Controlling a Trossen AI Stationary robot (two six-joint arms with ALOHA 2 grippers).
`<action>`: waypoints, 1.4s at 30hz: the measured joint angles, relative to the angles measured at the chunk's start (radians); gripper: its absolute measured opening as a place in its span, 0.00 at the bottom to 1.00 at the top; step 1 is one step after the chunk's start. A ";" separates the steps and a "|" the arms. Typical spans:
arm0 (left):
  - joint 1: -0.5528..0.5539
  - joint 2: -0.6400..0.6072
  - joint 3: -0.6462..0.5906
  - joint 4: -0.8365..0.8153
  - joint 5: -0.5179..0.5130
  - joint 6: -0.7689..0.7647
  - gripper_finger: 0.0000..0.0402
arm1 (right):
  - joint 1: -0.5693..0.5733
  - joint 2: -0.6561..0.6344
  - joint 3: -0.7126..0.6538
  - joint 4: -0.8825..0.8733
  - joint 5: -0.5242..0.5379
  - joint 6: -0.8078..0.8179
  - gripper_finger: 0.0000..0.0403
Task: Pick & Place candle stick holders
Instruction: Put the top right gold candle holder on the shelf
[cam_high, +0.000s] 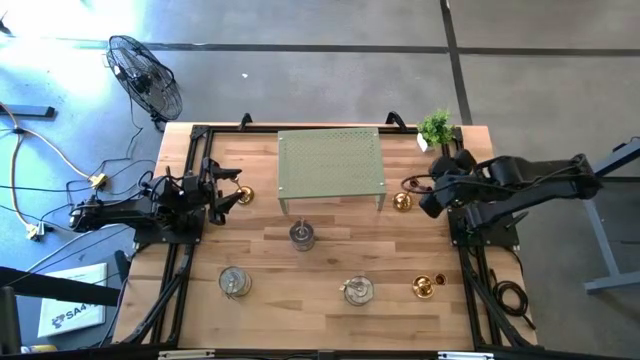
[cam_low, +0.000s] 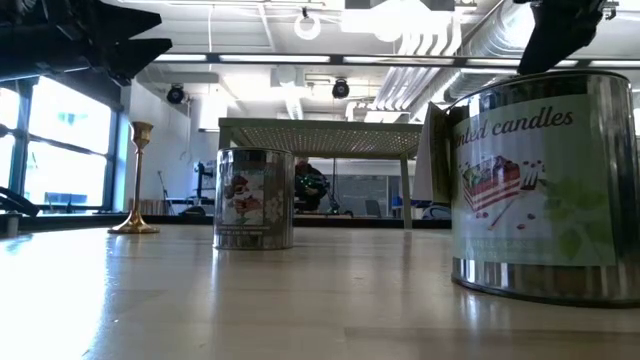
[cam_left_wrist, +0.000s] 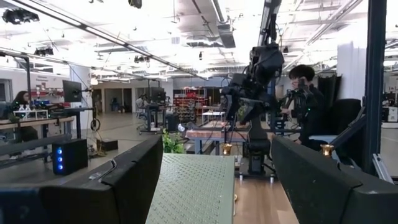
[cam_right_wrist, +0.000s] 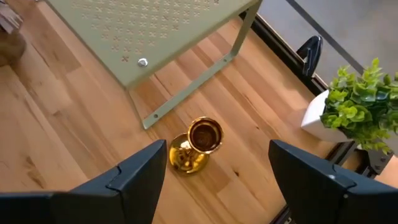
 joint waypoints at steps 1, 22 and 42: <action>0.000 0.000 0.000 0.000 -0.008 0.010 0.74 | 0.003 0.011 0.000 -0.001 -0.002 0.008 0.69; 0.000 0.000 0.000 -0.046 -0.040 0.059 0.74 | -0.088 0.162 0.000 -0.036 -0.021 0.451 0.69; 0.000 0.000 0.000 -0.046 -0.041 0.045 0.74 | -0.231 0.311 0.000 0.036 -0.134 0.320 0.69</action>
